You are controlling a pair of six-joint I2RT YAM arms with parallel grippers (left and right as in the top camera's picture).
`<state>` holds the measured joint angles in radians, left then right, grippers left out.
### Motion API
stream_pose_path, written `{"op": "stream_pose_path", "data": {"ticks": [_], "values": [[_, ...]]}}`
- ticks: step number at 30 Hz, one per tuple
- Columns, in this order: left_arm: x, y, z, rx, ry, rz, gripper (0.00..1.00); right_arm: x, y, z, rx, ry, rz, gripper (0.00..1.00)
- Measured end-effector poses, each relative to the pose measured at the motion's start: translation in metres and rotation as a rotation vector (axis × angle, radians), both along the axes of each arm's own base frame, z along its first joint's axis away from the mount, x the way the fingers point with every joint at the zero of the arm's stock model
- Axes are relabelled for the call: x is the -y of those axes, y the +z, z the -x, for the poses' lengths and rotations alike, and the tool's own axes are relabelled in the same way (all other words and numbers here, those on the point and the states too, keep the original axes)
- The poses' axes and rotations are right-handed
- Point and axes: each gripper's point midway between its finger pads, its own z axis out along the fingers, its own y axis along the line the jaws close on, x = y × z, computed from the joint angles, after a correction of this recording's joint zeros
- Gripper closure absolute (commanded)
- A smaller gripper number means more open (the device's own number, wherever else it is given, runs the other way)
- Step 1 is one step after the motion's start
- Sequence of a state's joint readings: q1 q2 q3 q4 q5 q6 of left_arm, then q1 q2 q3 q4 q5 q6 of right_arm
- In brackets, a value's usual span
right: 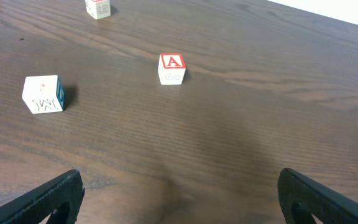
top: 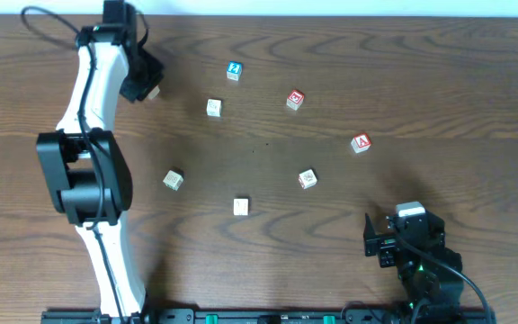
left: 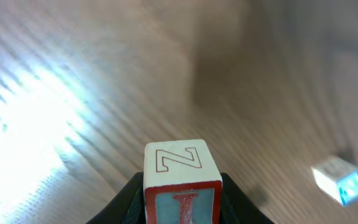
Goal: Spell out Ai2
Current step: 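Lift the I block and carry it right toward the table center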
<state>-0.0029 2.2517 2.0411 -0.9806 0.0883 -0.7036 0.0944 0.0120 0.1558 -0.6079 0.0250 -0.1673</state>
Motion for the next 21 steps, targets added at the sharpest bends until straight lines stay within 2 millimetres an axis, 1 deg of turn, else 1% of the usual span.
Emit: {"op": "stream_pose_path", "data": {"ticks": [2,4,5,11,16,21], "values": [[0.018,0.013,-0.007,0.038,-0.089,-0.036,0.82,0.0,0.0,0.0,0.0,0.0,0.0,0.01],[0.041,0.021,-0.011,0.067,-0.176,-0.06,0.88,0.0,0.0,0.0,0.0,-0.001,0.0,0.01],[0.053,0.023,-0.012,0.075,-0.216,-0.07,0.95,0.0,0.0,0.0,0.0,0.0,0.0,0.01],[0.108,0.024,-0.003,0.087,-0.418,-0.105,0.94,0.0,0.0,0.0,0.0,0.0,0.0,0.01],[0.136,0.022,0.009,0.078,-0.572,-0.136,0.94,0.0,0.0,0.0,0.0,0.0,0.0,0.01],[0.156,0.02,0.022,0.055,-0.68,-0.149,0.94,0.0,0.0,0.0,0.0,0.0,0.0,0.01]]}}
